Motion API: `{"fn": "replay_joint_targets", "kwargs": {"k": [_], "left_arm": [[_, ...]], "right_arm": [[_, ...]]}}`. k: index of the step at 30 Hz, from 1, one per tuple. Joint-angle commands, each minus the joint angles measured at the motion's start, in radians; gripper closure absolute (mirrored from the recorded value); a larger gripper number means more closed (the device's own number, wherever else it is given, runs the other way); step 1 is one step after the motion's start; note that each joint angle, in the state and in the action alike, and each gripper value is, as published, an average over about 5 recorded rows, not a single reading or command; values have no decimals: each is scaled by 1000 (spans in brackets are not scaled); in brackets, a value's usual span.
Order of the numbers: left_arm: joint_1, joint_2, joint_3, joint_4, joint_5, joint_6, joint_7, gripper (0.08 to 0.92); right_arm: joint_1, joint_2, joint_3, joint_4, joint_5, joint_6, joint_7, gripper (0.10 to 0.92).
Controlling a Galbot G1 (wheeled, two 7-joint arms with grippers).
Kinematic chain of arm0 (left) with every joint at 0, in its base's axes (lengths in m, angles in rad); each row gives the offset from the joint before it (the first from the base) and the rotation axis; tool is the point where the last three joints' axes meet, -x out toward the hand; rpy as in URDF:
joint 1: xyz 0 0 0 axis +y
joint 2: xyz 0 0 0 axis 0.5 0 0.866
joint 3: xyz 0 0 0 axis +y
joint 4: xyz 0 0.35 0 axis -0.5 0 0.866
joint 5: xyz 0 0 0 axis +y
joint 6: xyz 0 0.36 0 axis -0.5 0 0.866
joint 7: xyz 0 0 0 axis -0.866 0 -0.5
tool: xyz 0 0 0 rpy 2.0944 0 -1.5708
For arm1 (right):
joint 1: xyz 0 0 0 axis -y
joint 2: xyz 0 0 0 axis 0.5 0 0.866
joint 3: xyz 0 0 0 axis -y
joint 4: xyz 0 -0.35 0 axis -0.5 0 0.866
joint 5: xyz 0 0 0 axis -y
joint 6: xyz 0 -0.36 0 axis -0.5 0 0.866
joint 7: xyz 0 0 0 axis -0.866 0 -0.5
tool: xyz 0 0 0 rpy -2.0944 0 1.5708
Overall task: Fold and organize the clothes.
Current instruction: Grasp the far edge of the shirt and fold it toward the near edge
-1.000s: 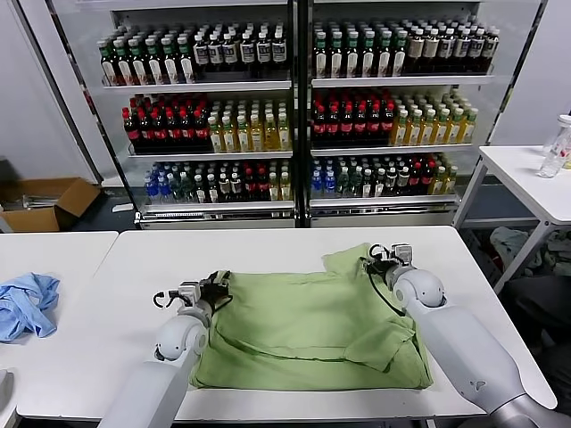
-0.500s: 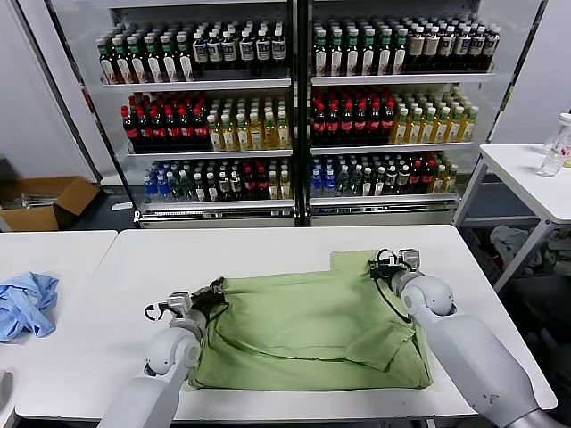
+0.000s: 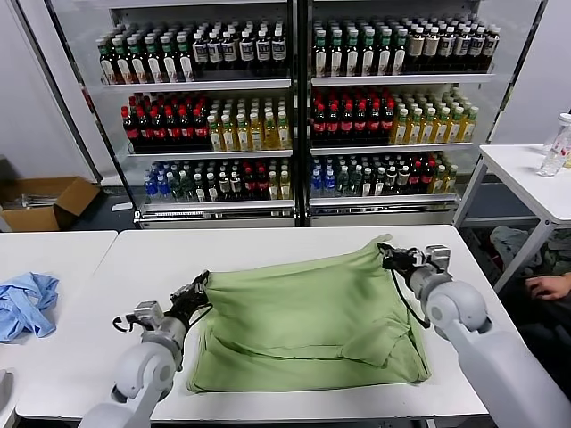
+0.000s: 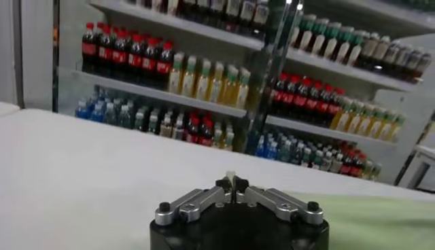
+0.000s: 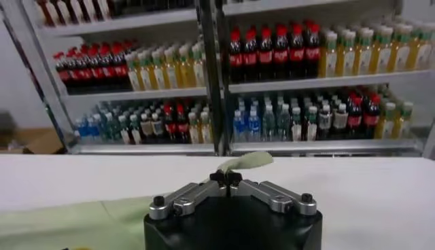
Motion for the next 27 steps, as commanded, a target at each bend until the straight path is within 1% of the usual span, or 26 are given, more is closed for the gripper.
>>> {"fn": "replay_joint_targets", "kwargs": {"k": [1,4,9,13,15,17,19,23,27], "left_arm": [[201,24,-38,-221,7,-8,6,910],[249,27,-38,-244,37,6,14,910],[296,36,-30,-244,107,31,41,910],[300,37,-22,-219,177,56,52,907],[293,35,-15,-202,218,57,53,890],[289,29,-8,-193,253,47,51,847],[291,16,-4,-194,284,29,35,798],[307,-36,2,-201,348,-11,-24,676],[320,-100,18,-181,428,-26,-69,564]], "right_arm": [[-436,-54,282,378,-50,-12,12,919],[-545,-48,357,413,-71,-26,19,919],[-657,-27,417,433,-104,-55,36,919],[-673,-3,392,412,-197,-70,49,919],[-666,9,367,396,-246,-70,48,918],[-658,20,346,388,-276,-69,49,909],[-658,29,330,390,-308,-59,47,877],[-673,38,316,405,-364,-30,43,769],[-680,44,315,410,-376,-19,47,648]]}}
